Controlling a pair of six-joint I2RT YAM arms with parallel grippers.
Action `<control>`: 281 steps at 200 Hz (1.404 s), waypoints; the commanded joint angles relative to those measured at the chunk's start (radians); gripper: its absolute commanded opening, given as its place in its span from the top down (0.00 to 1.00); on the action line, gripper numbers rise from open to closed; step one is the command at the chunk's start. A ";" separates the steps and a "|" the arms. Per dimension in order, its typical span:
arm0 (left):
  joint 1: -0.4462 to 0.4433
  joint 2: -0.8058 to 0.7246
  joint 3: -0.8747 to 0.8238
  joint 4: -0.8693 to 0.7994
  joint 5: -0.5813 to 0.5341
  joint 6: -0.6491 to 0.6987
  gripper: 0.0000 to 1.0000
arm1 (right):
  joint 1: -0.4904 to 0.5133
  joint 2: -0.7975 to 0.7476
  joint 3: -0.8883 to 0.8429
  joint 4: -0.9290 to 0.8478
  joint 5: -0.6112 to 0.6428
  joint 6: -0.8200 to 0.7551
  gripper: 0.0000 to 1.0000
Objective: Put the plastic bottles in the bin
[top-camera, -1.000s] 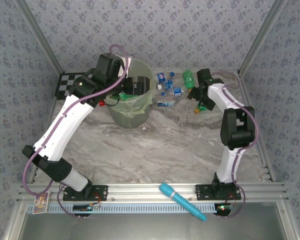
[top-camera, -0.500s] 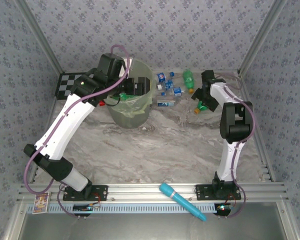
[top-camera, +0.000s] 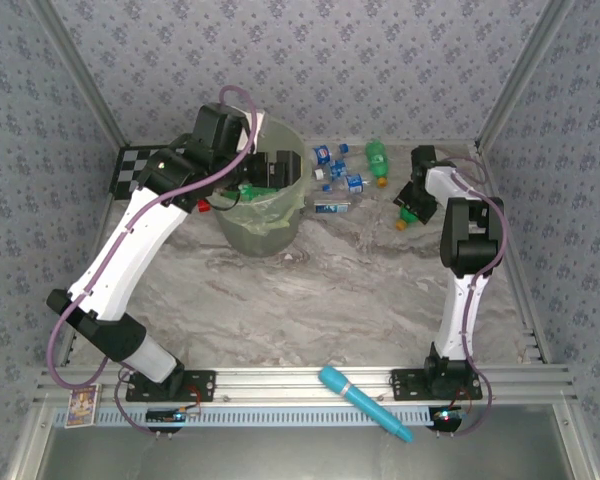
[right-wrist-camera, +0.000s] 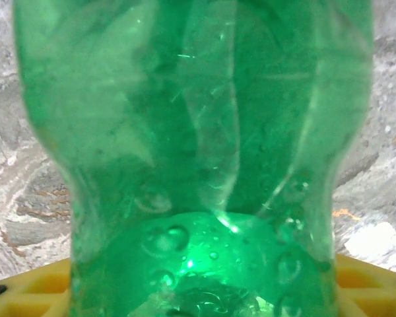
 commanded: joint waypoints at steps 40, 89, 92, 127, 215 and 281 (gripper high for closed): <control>-0.009 -0.038 0.000 -0.013 -0.036 -0.010 0.00 | 0.036 -0.115 -0.046 -0.004 0.043 -0.022 0.44; -0.009 -0.079 -0.059 0.000 -0.043 -0.012 0.00 | 0.108 -0.290 -0.126 -0.009 0.091 -0.047 0.44; -0.009 -0.081 -0.062 0.000 -0.044 -0.012 0.00 | 0.114 -0.302 -0.129 -0.011 0.096 -0.047 0.44; -0.008 -0.107 -0.085 0.008 -0.051 -0.010 0.00 | 0.221 -0.450 -0.147 -0.054 0.201 -0.084 0.45; 0.017 -0.281 -0.261 0.074 -0.086 0.008 0.00 | 0.526 -0.741 -0.067 -0.062 0.438 -0.153 0.48; 0.063 -0.473 -0.395 0.115 -0.207 -0.021 0.00 | 0.738 -0.689 0.126 0.022 0.539 -0.342 0.50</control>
